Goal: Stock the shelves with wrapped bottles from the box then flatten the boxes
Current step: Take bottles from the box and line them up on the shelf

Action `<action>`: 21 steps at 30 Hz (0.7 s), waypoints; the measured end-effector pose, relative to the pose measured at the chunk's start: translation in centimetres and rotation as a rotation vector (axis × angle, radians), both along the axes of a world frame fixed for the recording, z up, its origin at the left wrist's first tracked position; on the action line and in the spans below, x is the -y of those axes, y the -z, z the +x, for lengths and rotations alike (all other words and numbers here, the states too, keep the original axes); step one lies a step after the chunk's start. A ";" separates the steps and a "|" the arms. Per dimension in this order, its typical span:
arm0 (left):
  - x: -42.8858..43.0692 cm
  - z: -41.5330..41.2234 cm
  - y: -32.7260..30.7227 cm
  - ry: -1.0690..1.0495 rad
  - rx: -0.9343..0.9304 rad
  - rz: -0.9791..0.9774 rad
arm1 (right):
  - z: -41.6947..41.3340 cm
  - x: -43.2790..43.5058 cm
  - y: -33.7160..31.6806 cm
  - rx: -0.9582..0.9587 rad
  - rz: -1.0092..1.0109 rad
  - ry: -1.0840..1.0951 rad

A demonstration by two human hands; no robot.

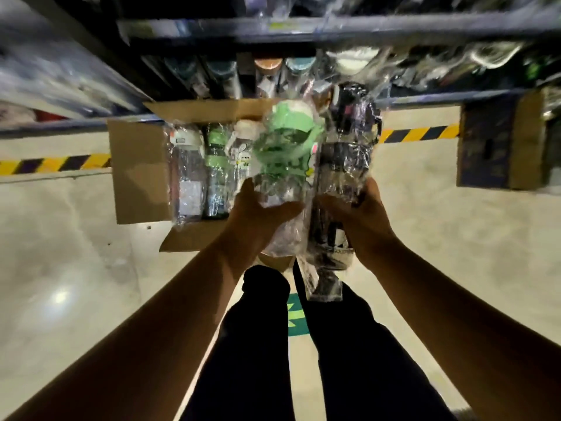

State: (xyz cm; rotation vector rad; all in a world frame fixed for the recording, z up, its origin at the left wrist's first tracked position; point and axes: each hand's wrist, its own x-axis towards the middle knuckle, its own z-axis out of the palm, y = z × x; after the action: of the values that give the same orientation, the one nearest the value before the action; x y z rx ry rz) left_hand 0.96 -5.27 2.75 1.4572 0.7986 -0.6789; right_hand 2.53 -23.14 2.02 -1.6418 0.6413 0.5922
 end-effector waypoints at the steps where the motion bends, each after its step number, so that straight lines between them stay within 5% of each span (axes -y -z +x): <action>1: 0.1 0.2 -2.7 -0.008 0.014 -0.022 | -0.2 0.3 -2.8 0.026 0.049 0.030; 11: 3.4 -0.7 -27.4 0.160 0.265 -0.221 | -2.7 4.5 -29.0 0.253 0.049 0.125; 21: 15.4 -0.5 -41.6 0.200 0.600 -0.203 | -3.4 16.6 -43.7 0.569 -0.001 0.109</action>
State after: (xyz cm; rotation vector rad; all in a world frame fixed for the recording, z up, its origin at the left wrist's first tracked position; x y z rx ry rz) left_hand 0.51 -20.63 44.31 1.4530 0.1182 -0.4158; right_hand -0.89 -39.76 45.73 -1.6606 0.3060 0.0314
